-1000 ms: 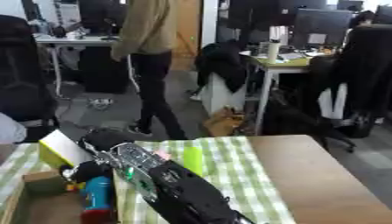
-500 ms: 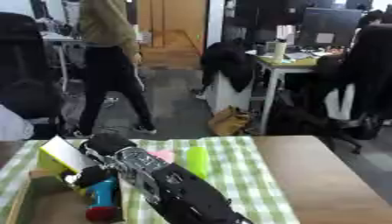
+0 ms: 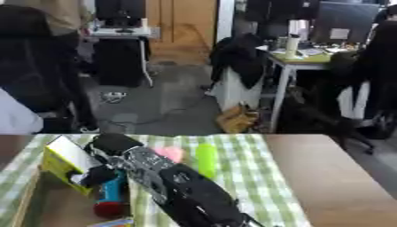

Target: Pick up objects on the table and place them in the box.

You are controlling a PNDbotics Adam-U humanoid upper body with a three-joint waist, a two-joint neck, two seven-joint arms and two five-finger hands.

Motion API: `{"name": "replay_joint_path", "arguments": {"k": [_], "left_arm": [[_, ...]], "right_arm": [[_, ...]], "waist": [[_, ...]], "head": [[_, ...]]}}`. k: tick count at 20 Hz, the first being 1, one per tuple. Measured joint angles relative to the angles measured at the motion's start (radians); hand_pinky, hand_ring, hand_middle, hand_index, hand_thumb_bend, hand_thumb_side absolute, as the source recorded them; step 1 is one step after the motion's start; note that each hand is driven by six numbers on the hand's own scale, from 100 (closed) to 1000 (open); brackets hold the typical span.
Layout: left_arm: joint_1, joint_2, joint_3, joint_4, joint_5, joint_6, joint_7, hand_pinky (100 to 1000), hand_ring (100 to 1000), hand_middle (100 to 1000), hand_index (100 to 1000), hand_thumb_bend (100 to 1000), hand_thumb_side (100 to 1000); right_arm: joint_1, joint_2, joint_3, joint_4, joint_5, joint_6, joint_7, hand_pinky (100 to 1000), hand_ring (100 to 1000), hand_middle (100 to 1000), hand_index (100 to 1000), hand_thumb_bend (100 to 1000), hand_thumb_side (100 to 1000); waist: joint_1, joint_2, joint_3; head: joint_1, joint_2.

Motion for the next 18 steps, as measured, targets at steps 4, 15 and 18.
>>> {"name": "replay_joint_path", "arguments": {"k": [4,15,18], "left_arm": [[0.0,0.0,0.0,0.0,0.0,0.0,0.0,859,903,880,921,271,1000],[-0.016,-0.013,0.0,0.0,0.003,-0.006,0.001,857,902,880,921,267,1000],[-0.017,-0.018,0.0,0.0,0.003,-0.008,0.0,858,902,879,921,266,1000]], "right_arm": [[-0.01,-0.002,-0.004,0.001,-0.013,-0.014,-0.016,829,841,747,765,100,1000],[-0.045,-0.004,-0.046,0.065,0.041,-0.029,-0.115,842,852,747,756,100,954],[-0.051,-0.005,-0.059,0.081,0.091,-0.051,-0.209,860,835,726,742,100,912]], "waist": [[0.0,0.0,0.002],[0.0,0.02,0.019],[0.0,0.024,0.02]], "head": [[-0.004,0.0],[-0.041,-0.009],[-0.052,-0.015]]}}
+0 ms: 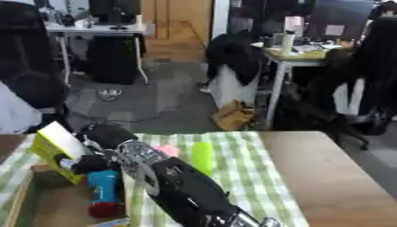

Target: Pick up objects on the table and place them in the box.

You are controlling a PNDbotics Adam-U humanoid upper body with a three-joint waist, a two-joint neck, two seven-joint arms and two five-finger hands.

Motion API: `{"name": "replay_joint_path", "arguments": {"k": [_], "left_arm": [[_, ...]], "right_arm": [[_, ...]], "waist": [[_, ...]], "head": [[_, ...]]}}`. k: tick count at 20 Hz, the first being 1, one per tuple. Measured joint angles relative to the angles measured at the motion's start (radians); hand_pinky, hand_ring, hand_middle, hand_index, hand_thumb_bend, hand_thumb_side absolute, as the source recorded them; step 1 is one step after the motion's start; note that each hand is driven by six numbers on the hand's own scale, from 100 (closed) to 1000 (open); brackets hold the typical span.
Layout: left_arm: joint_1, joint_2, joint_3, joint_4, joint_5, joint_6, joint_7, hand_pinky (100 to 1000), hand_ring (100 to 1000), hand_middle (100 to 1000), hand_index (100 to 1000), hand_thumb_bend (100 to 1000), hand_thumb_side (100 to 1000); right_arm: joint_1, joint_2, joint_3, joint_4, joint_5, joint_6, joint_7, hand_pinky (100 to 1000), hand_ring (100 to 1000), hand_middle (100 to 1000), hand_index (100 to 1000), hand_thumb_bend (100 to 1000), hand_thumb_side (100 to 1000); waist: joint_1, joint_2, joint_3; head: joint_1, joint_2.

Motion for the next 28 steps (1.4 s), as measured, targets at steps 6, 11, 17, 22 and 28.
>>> {"name": "replay_joint_path", "arguments": {"k": [6,11,17,22,28], "left_arm": [[-0.002,0.0,0.0,0.0,0.0,-0.001,0.001,858,903,880,921,266,1000],[-0.004,-0.001,0.0,0.0,0.0,-0.001,0.001,858,903,880,920,266,1000],[-0.004,-0.008,0.0,0.0,-0.002,-0.002,0.002,858,903,880,920,267,1000],[-0.004,-0.008,0.001,0.0,-0.003,-0.001,0.005,858,903,880,921,265,1000],[-0.004,-0.008,0.001,0.0,-0.003,0.0,0.007,858,903,880,921,264,1000]], "right_arm": [[0.0,-0.002,-0.015,0.056,0.122,-0.091,-0.172,983,911,826,833,100,1000],[0.009,-0.002,-0.03,0.108,0.192,-0.151,-0.163,1000,943,869,898,180,1000],[0.009,-0.002,-0.042,0.121,0.212,-0.19,-0.142,1000,963,906,923,325,1000],[0.009,-0.002,-0.042,0.121,0.211,-0.204,-0.128,1000,979,930,966,428,1000],[0.009,-0.003,-0.042,0.12,0.178,-0.219,-0.105,1000,993,951,993,532,1000]], "waist": [[0.0,0.007,0.004],[0.0,0.007,0.005],[0.0,0.007,0.005],[0.0,0.007,0.005],[0.0,0.007,0.005]], "head": [[-0.007,-0.013],[-0.009,-0.017],[-0.007,-0.02],[-0.002,-0.02],[0.0,-0.02]]}}
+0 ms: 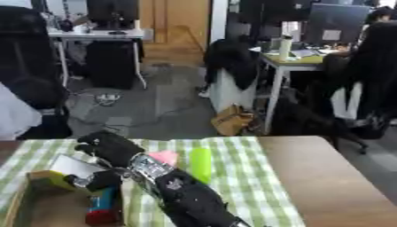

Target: Pick up objects on the table and place them in the box.

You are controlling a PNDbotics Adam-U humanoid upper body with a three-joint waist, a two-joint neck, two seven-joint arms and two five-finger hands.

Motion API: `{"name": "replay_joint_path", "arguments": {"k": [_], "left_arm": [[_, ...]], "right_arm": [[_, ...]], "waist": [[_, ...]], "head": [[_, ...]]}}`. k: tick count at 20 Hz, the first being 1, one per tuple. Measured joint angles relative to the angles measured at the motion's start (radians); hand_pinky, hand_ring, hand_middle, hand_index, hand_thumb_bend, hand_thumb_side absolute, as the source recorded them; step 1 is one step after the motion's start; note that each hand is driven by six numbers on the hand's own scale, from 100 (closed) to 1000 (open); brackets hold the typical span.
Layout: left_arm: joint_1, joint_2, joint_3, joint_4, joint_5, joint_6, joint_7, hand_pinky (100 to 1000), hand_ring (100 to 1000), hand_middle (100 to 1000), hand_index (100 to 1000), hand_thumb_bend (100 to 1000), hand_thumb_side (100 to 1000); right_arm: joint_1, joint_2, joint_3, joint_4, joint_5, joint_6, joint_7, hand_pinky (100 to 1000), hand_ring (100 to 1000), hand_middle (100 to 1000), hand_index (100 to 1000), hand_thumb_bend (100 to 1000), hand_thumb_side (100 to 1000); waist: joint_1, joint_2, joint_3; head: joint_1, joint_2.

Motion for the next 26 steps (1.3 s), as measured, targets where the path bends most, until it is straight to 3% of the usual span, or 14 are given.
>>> {"name": "replay_joint_path", "arguments": {"k": [6,17,18,21,26], "left_arm": [[0.0,0.0,0.0,0.0,0.0,0.001,0.001,858,903,880,921,264,1000],[0.0,0.0,0.0,0.0,-0.004,0.001,0.001,858,904,880,922,267,1000],[0.0,0.0,0.001,0.0,-0.005,0.001,0.002,858,904,880,922,267,1000],[0.0,0.001,0.001,0.0,-0.007,0.004,0.004,858,904,881,922,268,1000],[0.005,0.008,0.002,0.0,-0.013,0.01,0.009,859,904,881,922,267,1000]], "right_arm": [[-0.001,-0.003,0.005,-0.016,-0.055,-0.029,0.034,1000,1000,973,1000,604,1000],[-0.001,-0.026,0.028,-0.098,-0.175,-0.009,0.085,1000,992,960,1000,545,1000],[-0.001,-0.032,0.03,-0.119,-0.196,-0.001,0.088,1000,992,960,1000,545,1000],[-0.001,-0.063,0.035,-0.221,-0.29,0.051,0.097,956,969,927,1000,437,1000],[0.016,-0.144,0.036,-0.457,-0.483,0.181,0.1,879,925,879,975,355,1000]], "waist": [[0.0,0.0,0.0],[0.0,0.0,-0.011],[0.0,0.0,-0.015],[0.0,0.0,-0.028],[0.0,-0.001,-0.047]], "head": [[0.001,0.0],[0.004,0.0],[0.007,0.0],[0.02,0.006],[0.041,0.021]]}}
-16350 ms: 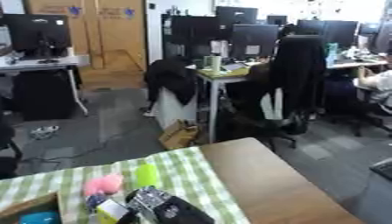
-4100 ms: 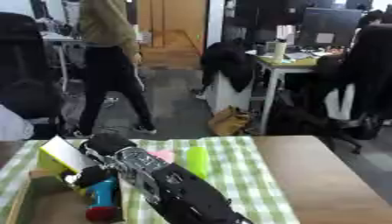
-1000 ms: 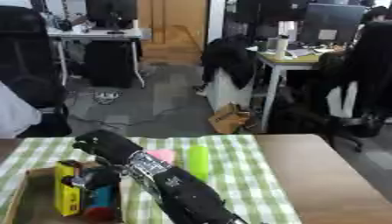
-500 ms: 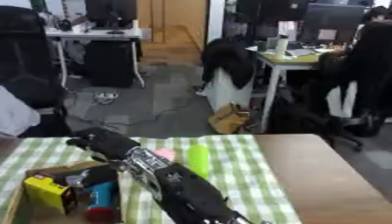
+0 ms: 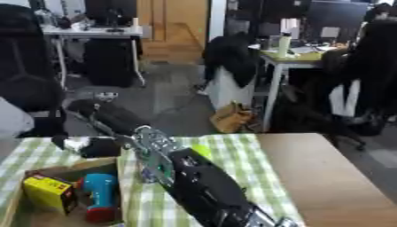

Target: Pick up objects on the table and place them in the box.

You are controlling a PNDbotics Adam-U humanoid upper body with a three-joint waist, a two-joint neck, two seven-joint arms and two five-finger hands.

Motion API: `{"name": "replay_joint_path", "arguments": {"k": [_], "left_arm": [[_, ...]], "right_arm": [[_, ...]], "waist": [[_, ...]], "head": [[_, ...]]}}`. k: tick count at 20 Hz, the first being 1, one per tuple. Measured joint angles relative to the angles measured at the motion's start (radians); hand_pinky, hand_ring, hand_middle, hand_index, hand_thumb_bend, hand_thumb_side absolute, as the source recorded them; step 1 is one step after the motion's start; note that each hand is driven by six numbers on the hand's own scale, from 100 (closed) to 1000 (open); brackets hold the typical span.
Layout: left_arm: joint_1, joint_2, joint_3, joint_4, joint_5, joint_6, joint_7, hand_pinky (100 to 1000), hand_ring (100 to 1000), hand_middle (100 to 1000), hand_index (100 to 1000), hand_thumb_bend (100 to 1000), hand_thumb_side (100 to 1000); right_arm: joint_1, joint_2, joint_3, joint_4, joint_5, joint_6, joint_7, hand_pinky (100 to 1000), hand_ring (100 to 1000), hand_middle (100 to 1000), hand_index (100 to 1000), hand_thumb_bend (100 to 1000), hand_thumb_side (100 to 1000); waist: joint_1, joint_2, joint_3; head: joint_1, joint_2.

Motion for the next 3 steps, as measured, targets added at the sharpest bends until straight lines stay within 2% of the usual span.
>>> {"name": "replay_joint_path", "arguments": {"k": [3], "left_arm": [[0.004,0.005,0.003,0.0,-0.003,0.006,0.002,860,904,881,921,265,1000]], "right_arm": [[0.026,-0.057,-0.013,-0.154,-0.107,0.071,0.007,818,900,846,953,299,1000]], "waist": [[0.0,0.0,-0.01]], "head": [[0.013,0.005]]}}
